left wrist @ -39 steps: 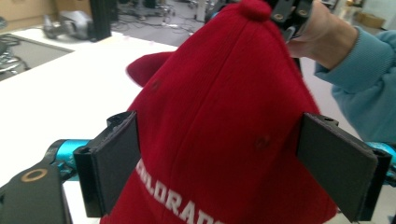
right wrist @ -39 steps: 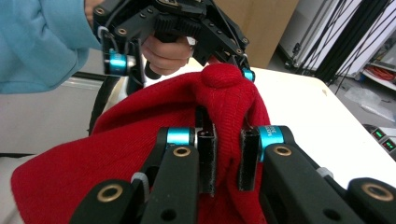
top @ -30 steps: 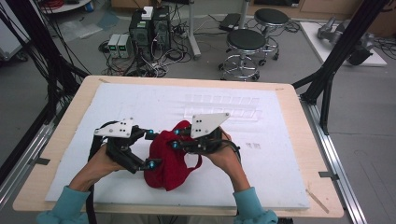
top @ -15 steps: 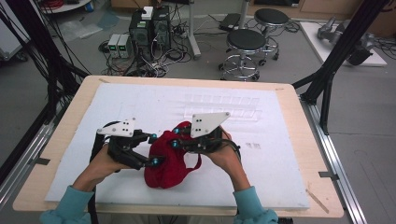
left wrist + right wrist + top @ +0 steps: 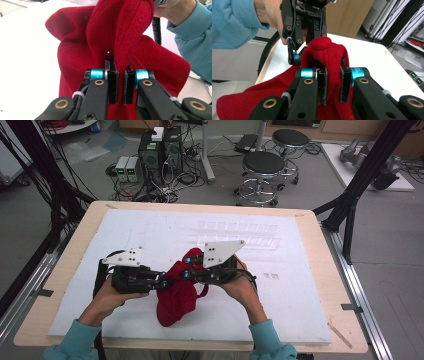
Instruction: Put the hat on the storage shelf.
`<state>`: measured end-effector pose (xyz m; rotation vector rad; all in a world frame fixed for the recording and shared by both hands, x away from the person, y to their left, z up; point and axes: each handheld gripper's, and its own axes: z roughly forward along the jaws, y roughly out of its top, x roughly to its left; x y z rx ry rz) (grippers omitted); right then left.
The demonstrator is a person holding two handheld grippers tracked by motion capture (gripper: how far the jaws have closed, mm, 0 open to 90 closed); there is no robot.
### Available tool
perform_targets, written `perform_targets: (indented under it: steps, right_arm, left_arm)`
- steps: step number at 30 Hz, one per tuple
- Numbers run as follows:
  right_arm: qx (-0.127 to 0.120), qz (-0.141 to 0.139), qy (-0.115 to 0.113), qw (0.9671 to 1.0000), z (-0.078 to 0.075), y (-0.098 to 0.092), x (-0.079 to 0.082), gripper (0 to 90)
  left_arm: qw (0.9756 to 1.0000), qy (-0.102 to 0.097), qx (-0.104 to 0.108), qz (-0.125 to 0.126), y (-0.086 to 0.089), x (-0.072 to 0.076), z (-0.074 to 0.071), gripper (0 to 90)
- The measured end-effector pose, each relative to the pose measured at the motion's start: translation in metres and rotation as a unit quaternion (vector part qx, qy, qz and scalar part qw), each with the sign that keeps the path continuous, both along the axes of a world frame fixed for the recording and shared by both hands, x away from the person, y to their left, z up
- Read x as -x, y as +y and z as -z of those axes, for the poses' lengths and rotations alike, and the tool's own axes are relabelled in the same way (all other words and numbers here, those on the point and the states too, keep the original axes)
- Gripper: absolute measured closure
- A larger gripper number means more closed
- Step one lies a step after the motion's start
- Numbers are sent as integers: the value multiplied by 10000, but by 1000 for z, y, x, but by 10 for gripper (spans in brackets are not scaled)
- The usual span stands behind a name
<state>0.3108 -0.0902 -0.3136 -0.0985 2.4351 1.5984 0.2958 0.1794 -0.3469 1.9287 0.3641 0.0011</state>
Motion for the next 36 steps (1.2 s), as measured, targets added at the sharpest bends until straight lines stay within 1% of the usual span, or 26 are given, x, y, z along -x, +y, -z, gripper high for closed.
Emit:
perform_targets:
  steps: [3, 5, 6, 7, 8, 9, 10, 11, 12, 14, 17, 20, 22, 23, 24, 25, 26, 27, 28, 29, 30, 31, 34, 35, 36]
  right_arm:
    - [-9, -5, -31, 10000, 0, 0, 0, 806]
    - [-10, 22, -18, 10000, 0, 1, 0, 799]
    - [-15, 33, -33, 10000, 0, 1, 0, 770]
    - [-28, 113, -10, 9999, 0, 0, 1, 690]
    - [-69, 264, 8, 9996, 0, 0, 1, 533]
    - [-69, 264, 8, 9996, 0, 0, 1, 533]
    - [-160, 650, 109, 9977, 1, -1, -2, 290]
    - [-183, 779, 223, 9965, 1, -2, -2, 233]
    - [-224, 907, 325, 9951, 2, -4, -4, 196]
    - [-275, 987, 340, 9941, 1, -7, -4, 168]
    - [-316, 1068, 322, 9933, -1, -10, -3, 158]
    - [-337, 1078, 337, 9930, -1, -12, -3, 152]
    - [-415, 1157, 334, 9919, -2, -15, -2, 149]
    - [-442, 1199, 348, 9912, -3, -17, -2, 148]
    - [-518, 1265, 354, 9900, -4, -19, -2, 138]
    - [-518, 1265, 354, 9900, -4, -19, -2, 138]
    - [-597, 1368, 442, 9878, -5, -23, -1, 121]
    - [-622, 1393, 452, 9873, -6, -24, 0, 121]
    - [-616, 1405, 465, 9871, -6, -25, 0, 121]
    - [-634, 1430, 481, 9865, -6, -26, 1, 121]
    - [-620, 1426, 473, 9867, -6, -27, 2, 121]
    - [-615, 1446, 472, 9864, -6, -27, 3, 121]
    - [-572, 1440, 520, 9866, -5, -29, 5, 121]
    - [-559, 1470, 564, 9859, -5, -29, 6, 121]
    - [-559, 1470, 564, 9859, -5, -29, 6, 121]
  left_arm:
    - [10000, -2, -5, 25, 0, 1, 0, 864]
    - [10000, -35, -19, -13, 0, 1, 0, 865]
    - [10000, -35, -19, -13, 0, 1, 0, 866]
    - [10000, -40, -5, -37, 1, 1, -1, 866]
    - [10000, -60, -5, -33, 2, 1, -1, 866]
    - [10000, -60, -5, -33, 2, 1, -1, 866]
    - [10000, -54, 13, -75, 3, 2, -2, 867]
    - [9999, -53, 24, -99, 3, 1, -2, 867]
    - [9999, -40, 26, -119, 3, 1, -2, 867]
    - [9999, -39, 10, -94, 4, 1, -2, 867]
    - [9999, -41, 5, -101, 4, 0, -2, 867]
    - [9998, -42, 10, -178, 4, 0, -3, 868]
    - [9996, -40, 35, -261, 5, -1, -3, 868]
    - [9996, -40, 35, -261, 5, -1, -3, 868]
    - [9991, -43, 71, -423, 9, -3, -4, 868]
    - [9991, -43, 71, -423, 9, -3, -4, 868]
    - [9982, -9, 57, -592, 11, -5, -5, 868]
    - [9982, -9, 57, -592, 11, -5, -5, 869]
    - [9976, 9, 0, -699, 11, -9, -7, 868]
    - [9976, 9, 0, -699, 11, -9, -7, 868]
    - [9970, 18, 12, -775, 11, -11, -9, 868]
    - [9969, 32, 28, -787, 11, -13, -10, 868]
    - [9963, 14, 44, -858, 10, -15, -12, 868]
    - [9962, 33, 73, -869, 10, -16, -13, 868]
    - [9958, -4, 51, -913, 9, -18, -14, 868]
